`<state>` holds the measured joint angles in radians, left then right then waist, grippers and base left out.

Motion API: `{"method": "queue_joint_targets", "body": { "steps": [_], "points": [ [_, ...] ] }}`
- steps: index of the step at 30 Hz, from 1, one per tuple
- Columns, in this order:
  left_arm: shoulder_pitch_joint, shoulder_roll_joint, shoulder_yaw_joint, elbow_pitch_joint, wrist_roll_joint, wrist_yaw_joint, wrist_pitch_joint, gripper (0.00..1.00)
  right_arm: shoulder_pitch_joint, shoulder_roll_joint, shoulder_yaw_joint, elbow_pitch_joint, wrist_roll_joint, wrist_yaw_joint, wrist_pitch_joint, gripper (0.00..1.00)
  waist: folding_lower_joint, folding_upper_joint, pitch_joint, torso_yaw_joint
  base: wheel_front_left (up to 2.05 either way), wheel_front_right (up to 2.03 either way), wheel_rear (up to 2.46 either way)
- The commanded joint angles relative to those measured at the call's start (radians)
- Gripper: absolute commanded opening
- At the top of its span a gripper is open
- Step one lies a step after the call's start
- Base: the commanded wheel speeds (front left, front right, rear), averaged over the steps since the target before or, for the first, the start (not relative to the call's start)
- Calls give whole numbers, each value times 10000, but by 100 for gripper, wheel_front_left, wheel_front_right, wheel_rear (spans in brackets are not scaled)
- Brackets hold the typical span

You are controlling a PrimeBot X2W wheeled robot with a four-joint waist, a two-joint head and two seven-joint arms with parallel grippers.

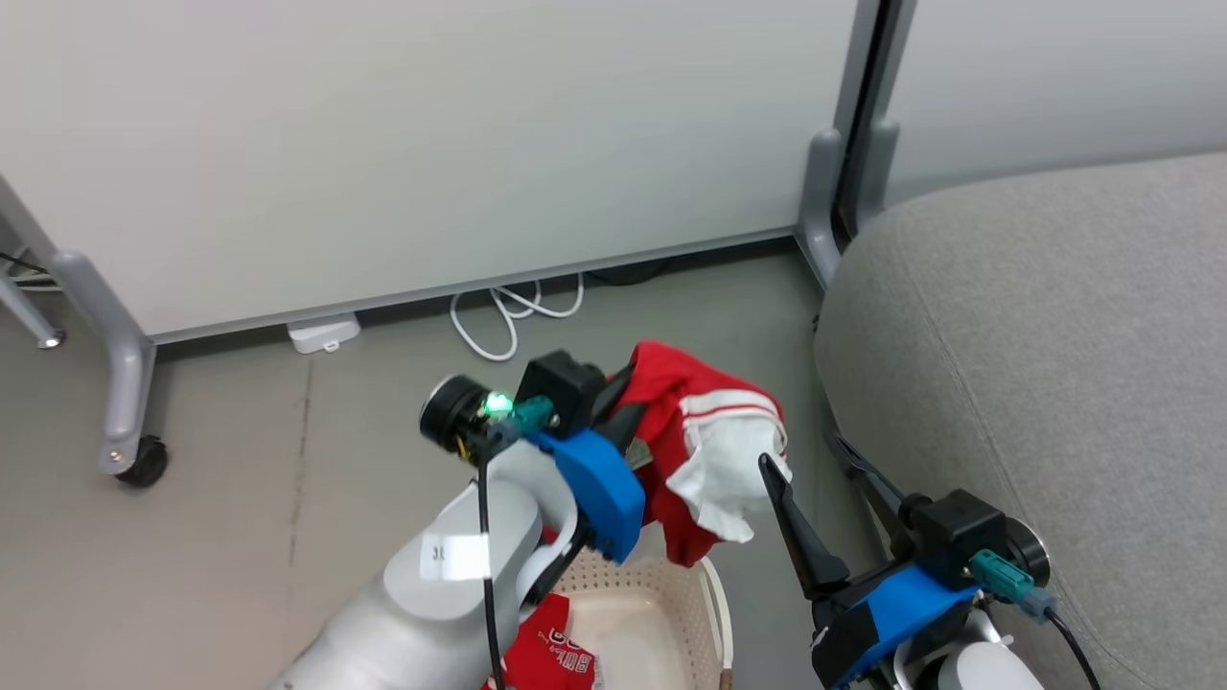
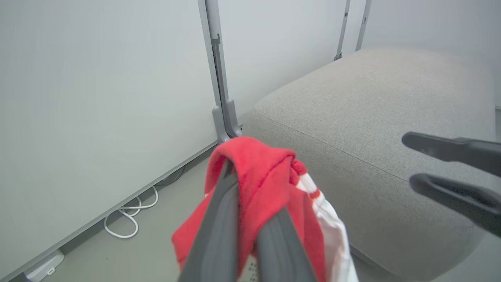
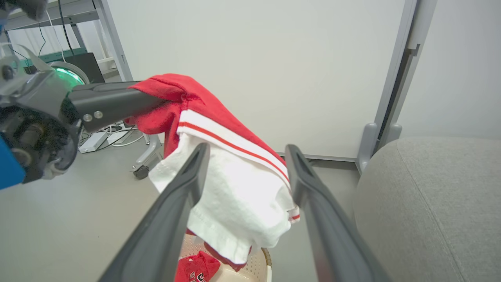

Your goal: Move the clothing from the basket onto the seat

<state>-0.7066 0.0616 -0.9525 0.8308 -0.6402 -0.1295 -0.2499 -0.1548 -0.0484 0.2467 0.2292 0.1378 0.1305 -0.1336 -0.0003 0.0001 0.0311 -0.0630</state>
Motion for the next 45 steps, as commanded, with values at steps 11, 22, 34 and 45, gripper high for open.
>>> {"method": "queue_joint_targets", "body": {
  "steps": [11,22,34,45],
  "points": [
    [-1154,-85,-199,-603,-803,-16,317,0,421,-33,-77,-401,62,4,218,100,3,-1,-414,485,0,0,0],
    [-1188,-107,-501,-438,-1142,-17,293,0,446,-35,367,-467,404,4,395,100,3,-1,-310,400,0,0,0],
    [-1333,-113,-938,-647,-1453,-17,292,0,-406,-35,1115,206,732,4,358,100,3,-1,-170,441,0,0,0],
    [-1392,-116,-1439,-933,-1791,6,348,0,-1902,-33,1201,2037,736,5,168,100,3,-1,-144,696,0,0,0]
  ]
}}
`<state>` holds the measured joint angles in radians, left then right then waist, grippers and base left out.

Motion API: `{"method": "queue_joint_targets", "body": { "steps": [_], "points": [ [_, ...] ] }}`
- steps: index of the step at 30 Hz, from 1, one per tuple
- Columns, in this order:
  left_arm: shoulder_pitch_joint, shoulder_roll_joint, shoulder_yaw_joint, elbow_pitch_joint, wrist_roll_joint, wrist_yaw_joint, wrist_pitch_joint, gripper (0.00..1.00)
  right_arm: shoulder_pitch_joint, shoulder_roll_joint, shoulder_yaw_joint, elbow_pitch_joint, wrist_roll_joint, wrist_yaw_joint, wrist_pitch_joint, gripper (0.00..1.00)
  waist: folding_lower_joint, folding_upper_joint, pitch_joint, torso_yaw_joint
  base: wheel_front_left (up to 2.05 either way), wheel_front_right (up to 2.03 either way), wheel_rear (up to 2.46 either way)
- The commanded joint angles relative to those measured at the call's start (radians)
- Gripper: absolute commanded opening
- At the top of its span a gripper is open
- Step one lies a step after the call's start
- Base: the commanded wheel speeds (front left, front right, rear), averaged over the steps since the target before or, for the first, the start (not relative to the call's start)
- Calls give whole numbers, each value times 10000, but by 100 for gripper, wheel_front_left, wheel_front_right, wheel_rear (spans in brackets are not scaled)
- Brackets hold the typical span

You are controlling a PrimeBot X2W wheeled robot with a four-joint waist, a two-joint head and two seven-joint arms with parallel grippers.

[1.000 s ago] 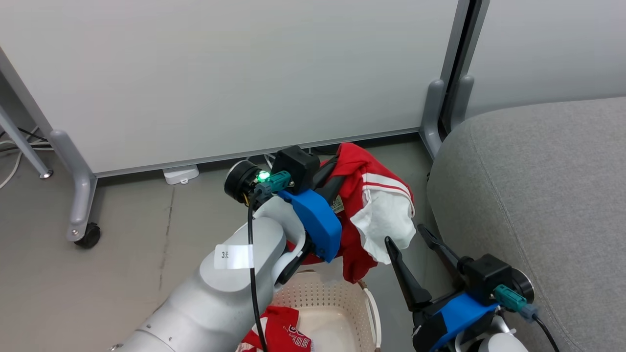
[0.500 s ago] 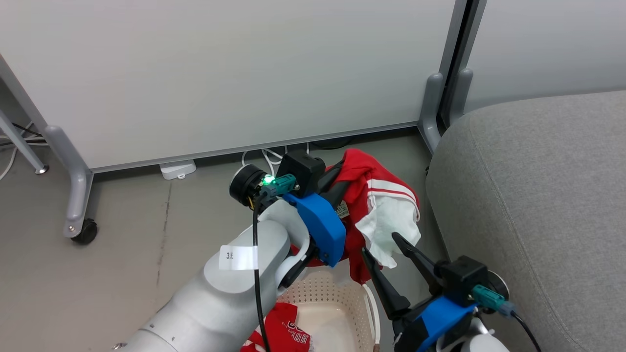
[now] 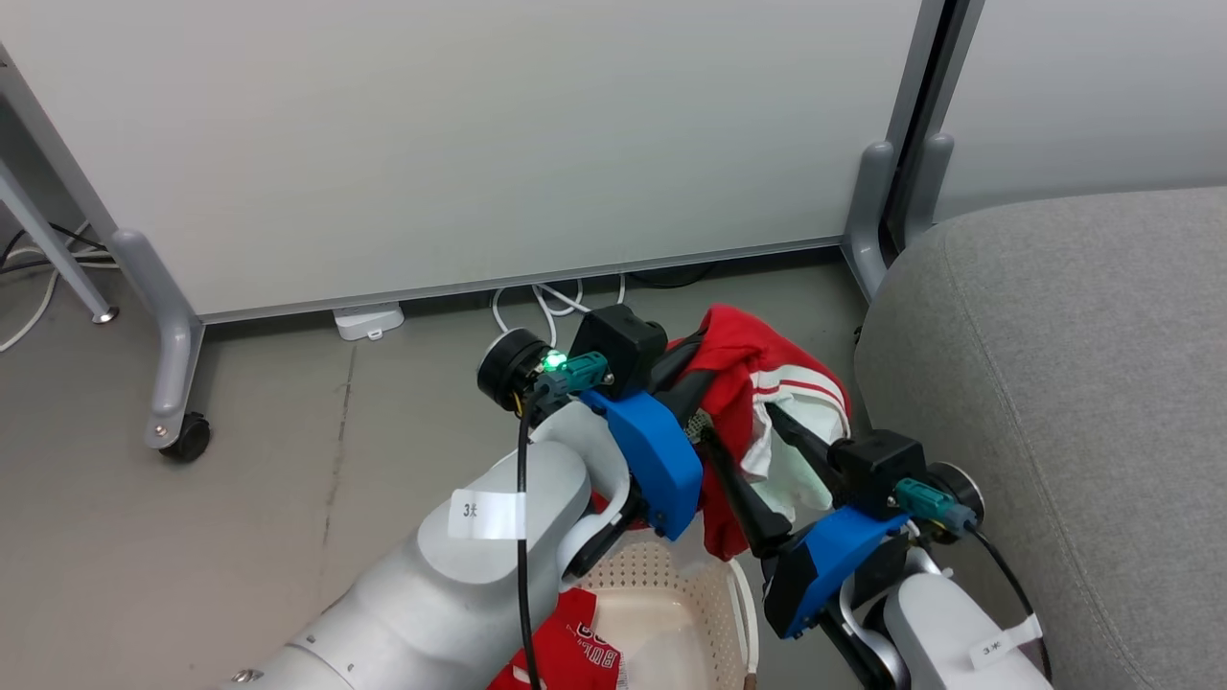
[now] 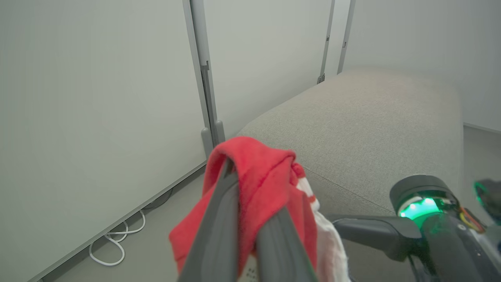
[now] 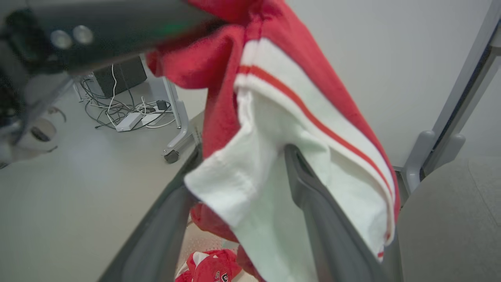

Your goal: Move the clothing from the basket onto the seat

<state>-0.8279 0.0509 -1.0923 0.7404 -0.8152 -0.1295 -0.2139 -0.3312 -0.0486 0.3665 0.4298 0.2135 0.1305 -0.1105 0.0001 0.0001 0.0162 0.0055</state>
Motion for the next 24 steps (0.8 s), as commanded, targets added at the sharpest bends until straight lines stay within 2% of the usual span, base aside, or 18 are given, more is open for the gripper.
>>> {"method": "queue_joint_targets", "body": {
  "steps": [1,7,8,9,10,24],
  "points": [
    [-189,-8,-79,-57,-52,16,-10,0,-278,-31,6,220,19,5,-95,100,-1,-1,10,27,0,0,0],
    [-202,-7,-344,-219,-220,51,-24,0,-1126,-30,248,1194,304,5,-349,100,-1,-1,9,83,0,0,0],
    [-207,-10,-376,-246,-260,67,-39,0,-1216,-31,325,1319,358,5,-386,48,-1,-1,2,89,0,0,0],
    [-216,-10,-400,-272,-282,77,-57,0,-1310,-31,390,1448,422,5,-408,17,-1,-1,-2,95,0,0,0],
    [-230,-9,-414,-292,-289,82,-71,0,-1397,-31,471,1557,472,5,-401,0,-1,-1,-6,101,0,0,0],
    [-251,-11,-602,-79,-496,165,-300,0,-1574,-31,986,2249,979,5,-634,0,-1,-1,-157,-94,0,0,0]
  ]
}}
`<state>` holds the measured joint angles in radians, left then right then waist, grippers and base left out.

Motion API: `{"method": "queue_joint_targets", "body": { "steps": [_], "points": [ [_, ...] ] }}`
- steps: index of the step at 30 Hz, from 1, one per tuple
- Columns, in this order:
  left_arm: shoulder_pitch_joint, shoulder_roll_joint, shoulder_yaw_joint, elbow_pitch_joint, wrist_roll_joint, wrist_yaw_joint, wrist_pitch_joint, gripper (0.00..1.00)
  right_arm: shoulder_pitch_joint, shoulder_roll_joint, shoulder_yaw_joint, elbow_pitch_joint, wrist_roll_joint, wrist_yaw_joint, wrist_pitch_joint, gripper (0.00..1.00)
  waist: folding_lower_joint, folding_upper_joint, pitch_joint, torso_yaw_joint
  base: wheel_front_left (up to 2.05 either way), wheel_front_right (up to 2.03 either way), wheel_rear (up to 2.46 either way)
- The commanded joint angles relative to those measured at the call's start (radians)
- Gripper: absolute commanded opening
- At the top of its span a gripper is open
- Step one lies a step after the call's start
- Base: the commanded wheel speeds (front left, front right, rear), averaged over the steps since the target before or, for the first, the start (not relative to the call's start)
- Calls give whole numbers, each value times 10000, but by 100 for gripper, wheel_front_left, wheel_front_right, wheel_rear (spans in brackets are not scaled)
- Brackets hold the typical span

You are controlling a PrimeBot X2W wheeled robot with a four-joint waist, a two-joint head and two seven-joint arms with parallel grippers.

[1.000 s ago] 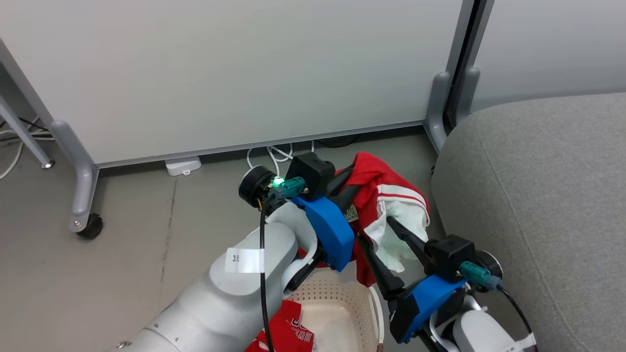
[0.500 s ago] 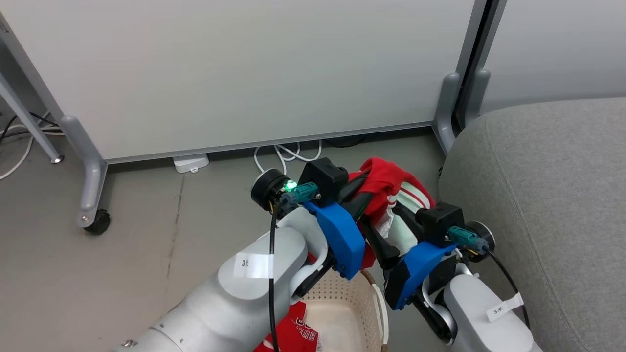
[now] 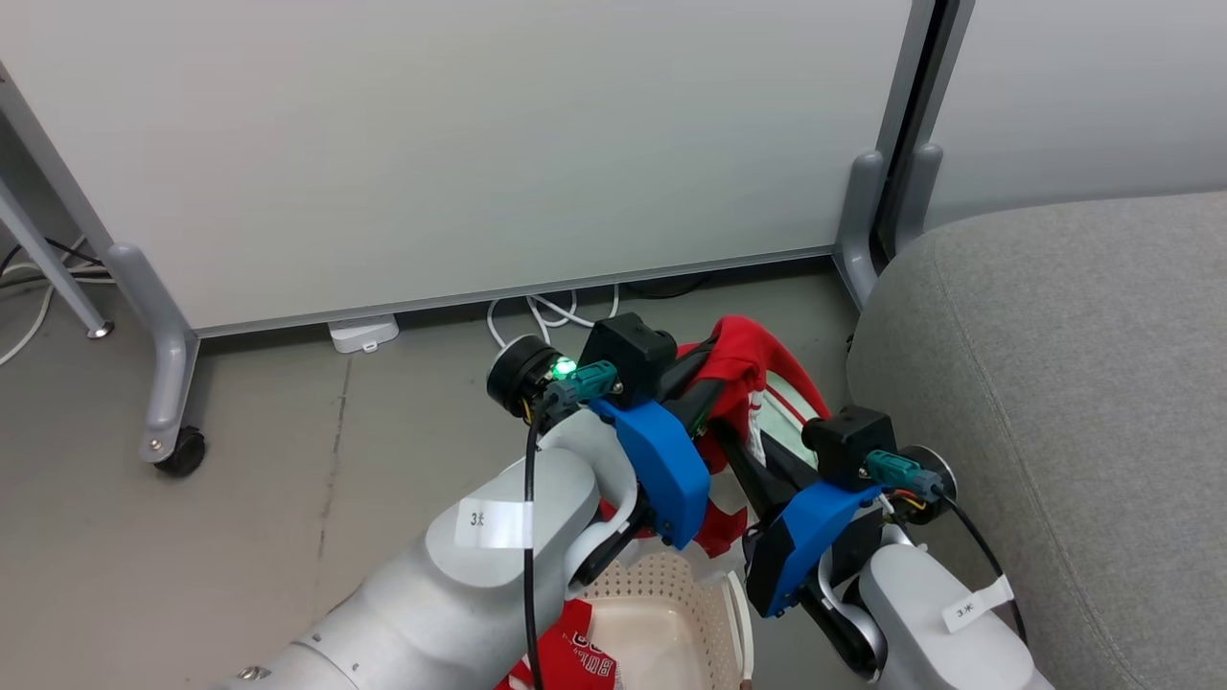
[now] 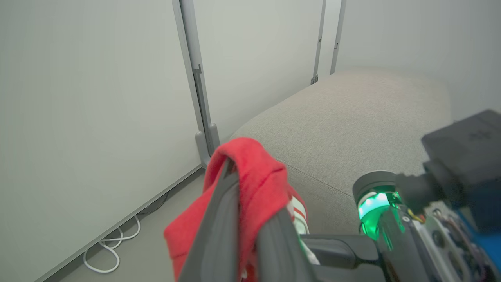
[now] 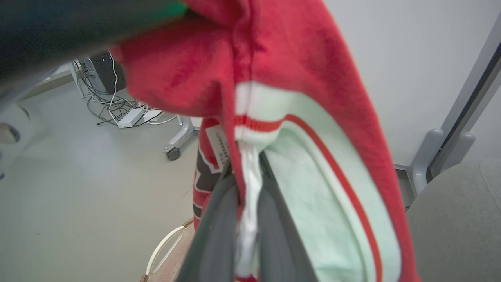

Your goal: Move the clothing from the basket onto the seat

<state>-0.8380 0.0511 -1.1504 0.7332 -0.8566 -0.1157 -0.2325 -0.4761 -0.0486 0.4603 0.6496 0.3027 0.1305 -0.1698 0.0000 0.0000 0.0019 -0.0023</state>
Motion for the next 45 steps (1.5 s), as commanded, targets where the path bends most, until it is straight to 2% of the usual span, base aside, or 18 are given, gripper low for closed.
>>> {"method": "queue_joint_targets", "body": {
  "steps": [1,31,32,33,34,40,45],
  "points": [
    [-157,-13,-32,-2,-79,31,-107,0,-116,-31,72,67,107,5,-56,0,0,0,-24,-29,0,0,0],
    [-258,-12,-189,414,-235,-2,-299,0,-214,-31,458,190,295,5,-118,0,0,0,20,-174,0,0,0],
    [-256,-12,-182,420,-233,0,-287,33,-210,-31,456,184,293,5,-119,0,0,0,29,-178,0,0,0],
    [-252,-12,-179,423,-221,9,-296,95,-213,-31,450,181,280,5,-120,0,0,0,37,-178,0,0,0],
    [-240,-12,-176,419,-200,23,-304,100,-217,-31,437,179,270,5,-123,0,0,0,45,-180,0,0,0],
    [114,55,-182,234,57,33,-332,100,-256,-31,356,137,236,5,-179,0,0,0,71,-195,0,0,0],
    [866,506,497,-740,650,179,-335,100,-262,-32,280,84,172,5,-221,0,0,0,117,-223,0,0,0]
  ]
}}
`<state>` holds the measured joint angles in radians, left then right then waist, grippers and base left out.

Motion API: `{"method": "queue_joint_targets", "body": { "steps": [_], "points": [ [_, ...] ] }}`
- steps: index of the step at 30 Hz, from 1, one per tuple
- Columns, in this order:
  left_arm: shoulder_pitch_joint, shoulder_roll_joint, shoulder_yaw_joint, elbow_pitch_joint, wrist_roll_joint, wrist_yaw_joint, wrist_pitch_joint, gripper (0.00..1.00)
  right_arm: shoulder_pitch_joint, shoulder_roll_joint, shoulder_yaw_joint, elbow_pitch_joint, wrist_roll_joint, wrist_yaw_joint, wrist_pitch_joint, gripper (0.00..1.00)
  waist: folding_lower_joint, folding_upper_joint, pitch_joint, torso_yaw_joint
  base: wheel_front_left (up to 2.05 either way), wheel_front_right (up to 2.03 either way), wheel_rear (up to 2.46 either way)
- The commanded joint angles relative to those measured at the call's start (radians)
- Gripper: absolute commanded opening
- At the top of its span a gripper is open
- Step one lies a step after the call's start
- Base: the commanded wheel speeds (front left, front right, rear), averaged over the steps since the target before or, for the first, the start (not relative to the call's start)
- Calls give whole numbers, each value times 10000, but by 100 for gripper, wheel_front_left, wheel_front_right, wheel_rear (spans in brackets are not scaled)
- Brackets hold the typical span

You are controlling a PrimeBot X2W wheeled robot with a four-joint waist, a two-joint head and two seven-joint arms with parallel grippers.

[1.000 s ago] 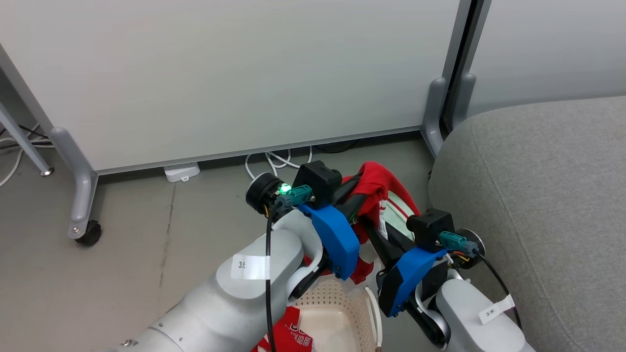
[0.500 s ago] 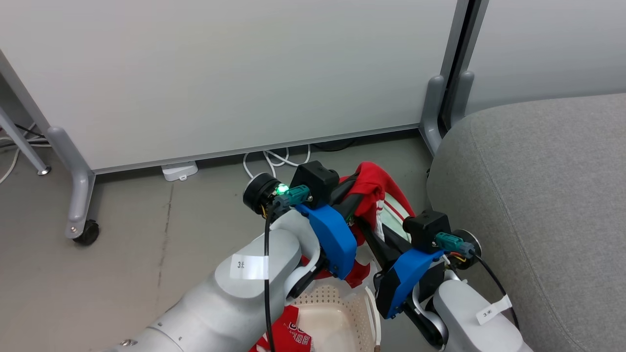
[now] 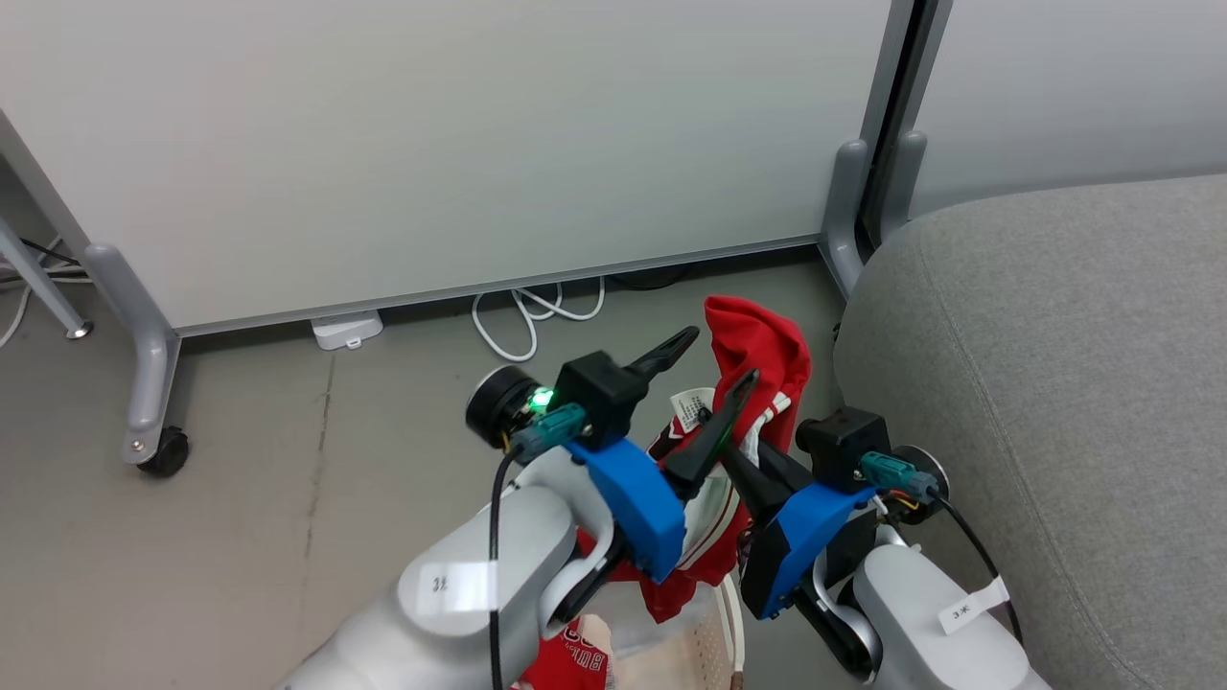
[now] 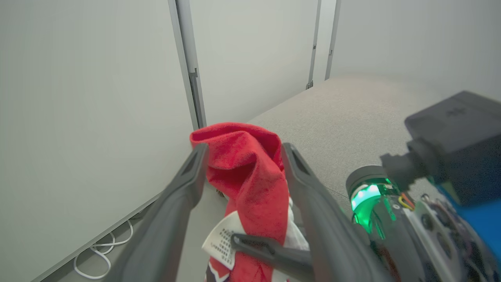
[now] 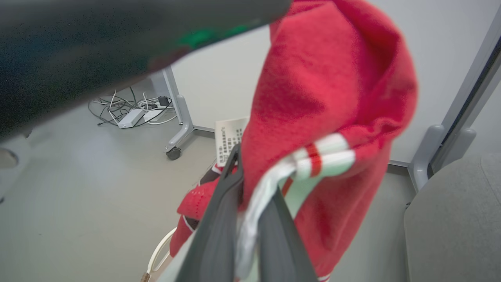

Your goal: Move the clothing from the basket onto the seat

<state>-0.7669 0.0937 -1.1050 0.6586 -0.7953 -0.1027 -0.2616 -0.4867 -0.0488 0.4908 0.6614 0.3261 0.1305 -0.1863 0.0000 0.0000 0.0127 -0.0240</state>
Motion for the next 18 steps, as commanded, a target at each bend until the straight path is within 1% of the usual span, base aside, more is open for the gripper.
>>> {"method": "queue_joint_targets", "body": {
  "steps": [1,7,11,18],
  "points": [
    [406,211,254,-264,187,105,-45,100,-160,-30,-45,-45,-88,5,-67,0,0,0,31,-16,0,0,0],
    [2020,970,1603,-1884,1319,282,-48,100,-225,-30,-259,-127,-247,5,-89,0,0,0,202,-39,0,0,0],
    [2983,1381,2557,-2725,2123,280,-49,100,-235,-28,-412,-179,-363,5,-90,0,0,0,297,-37,0,0,0],
    [4469,1629,4165,-3657,3231,197,-48,100,-200,-30,-630,-265,-523,5,-93,0,0,0,379,-33,0,0,0]
  ]
}}
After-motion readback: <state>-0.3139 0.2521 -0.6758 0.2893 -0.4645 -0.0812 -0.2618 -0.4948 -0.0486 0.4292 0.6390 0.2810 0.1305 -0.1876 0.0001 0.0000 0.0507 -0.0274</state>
